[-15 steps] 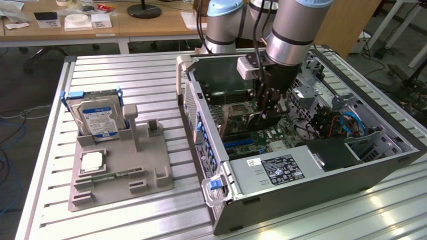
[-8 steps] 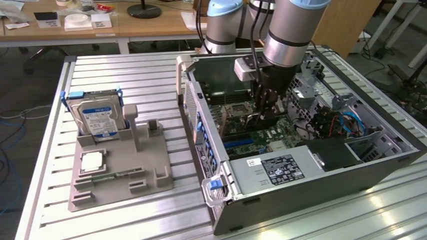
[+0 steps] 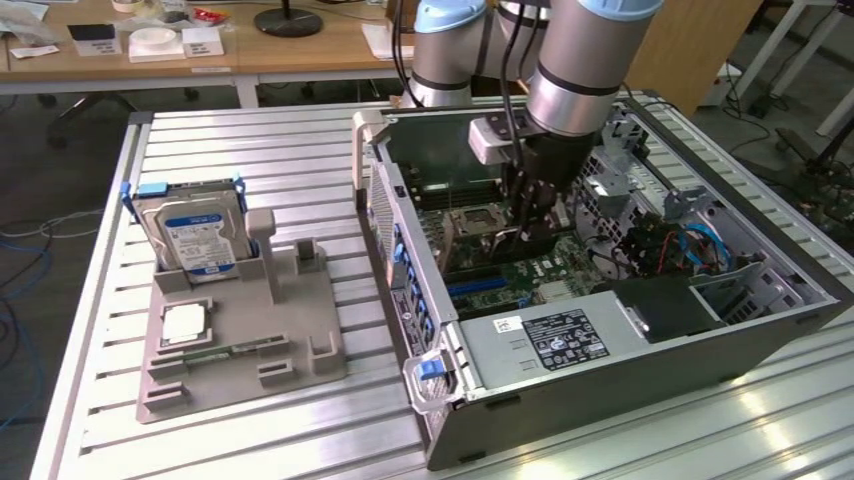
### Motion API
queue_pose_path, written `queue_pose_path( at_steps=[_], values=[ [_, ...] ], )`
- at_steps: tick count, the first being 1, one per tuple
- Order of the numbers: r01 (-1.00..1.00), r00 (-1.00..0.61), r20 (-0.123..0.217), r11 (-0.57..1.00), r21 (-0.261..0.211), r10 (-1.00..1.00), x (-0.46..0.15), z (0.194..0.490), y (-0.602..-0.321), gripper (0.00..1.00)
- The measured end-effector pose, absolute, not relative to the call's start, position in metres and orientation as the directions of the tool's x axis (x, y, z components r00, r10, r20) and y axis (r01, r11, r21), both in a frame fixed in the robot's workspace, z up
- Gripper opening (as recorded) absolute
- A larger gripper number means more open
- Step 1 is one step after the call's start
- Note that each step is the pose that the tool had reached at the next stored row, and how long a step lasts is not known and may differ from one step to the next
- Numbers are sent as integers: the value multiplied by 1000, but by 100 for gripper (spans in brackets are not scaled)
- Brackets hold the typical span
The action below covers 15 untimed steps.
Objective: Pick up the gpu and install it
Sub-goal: 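Insert the gpu into the slot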
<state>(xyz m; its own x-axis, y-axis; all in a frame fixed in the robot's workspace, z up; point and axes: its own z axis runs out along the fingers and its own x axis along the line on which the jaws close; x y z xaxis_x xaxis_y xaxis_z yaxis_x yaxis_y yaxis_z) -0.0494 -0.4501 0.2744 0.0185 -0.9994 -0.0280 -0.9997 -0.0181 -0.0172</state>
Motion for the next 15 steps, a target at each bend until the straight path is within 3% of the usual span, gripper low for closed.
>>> queue_pose_path(
  at_steps=[15],
  values=[
    [-1000, -1, -26, 1, -17, -1000, -53, 273, -454, 27]
  ],
)
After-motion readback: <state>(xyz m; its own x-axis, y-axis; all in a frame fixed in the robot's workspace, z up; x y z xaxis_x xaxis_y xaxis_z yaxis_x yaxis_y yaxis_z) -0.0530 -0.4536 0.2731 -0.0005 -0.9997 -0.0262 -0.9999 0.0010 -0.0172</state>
